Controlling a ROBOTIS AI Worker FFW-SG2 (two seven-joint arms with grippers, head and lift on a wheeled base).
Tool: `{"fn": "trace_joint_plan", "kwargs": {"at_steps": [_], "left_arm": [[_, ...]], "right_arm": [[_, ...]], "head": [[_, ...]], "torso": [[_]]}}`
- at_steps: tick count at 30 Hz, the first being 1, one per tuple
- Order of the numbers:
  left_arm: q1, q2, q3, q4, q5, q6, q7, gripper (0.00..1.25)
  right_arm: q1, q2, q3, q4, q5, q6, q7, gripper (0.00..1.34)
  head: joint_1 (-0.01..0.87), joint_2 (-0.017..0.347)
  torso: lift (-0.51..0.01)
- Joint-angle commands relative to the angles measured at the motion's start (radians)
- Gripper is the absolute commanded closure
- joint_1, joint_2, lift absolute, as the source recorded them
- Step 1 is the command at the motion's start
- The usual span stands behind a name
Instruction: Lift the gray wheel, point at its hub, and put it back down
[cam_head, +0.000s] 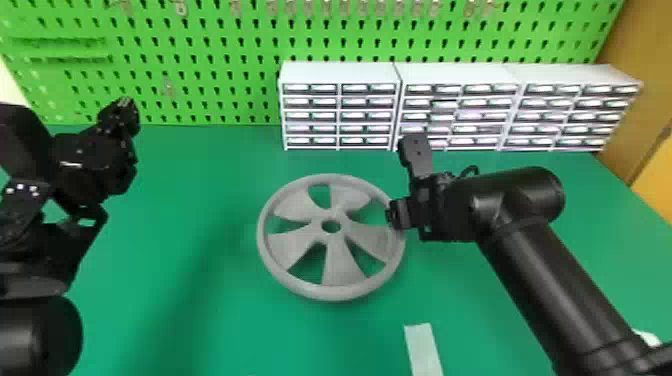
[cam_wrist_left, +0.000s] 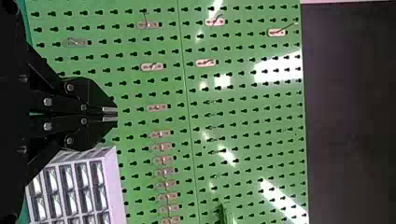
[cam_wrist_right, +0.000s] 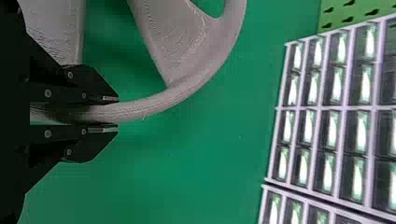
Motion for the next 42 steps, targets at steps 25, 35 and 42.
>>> {"fn": "trace_joint_plan", "kwargs": {"at_steps": [25, 35, 42], "left_arm": [[-0.008, 0.002, -0.017, 0.012, 0.005, 0.01, -0.002, 1.22], [-0.008, 0.002, -0.019, 0.012, 0.006, 0.01, -0.002, 1.22], [-0.008, 0.002, -0.02, 0.014, 0.005, 0.012, -0.002, 1.22]], "right_arm": [[-0.011, 0.008, 0.037, 0.115, 0.015, -0.017, 0.021, 1.32], [-0.011, 0.008, 0.035, 0.127, 0.017, -0.018, 0.021, 1.32], [-0.011, 0.01, 0.035, 0.127, 0.019, -0.02, 0.021, 1.23]], "head": [[0.692, 0.048], [0.692, 0.048], [0.692, 0.048]], "torso": [[-0.088], [-0.088], [-0.088]]}}
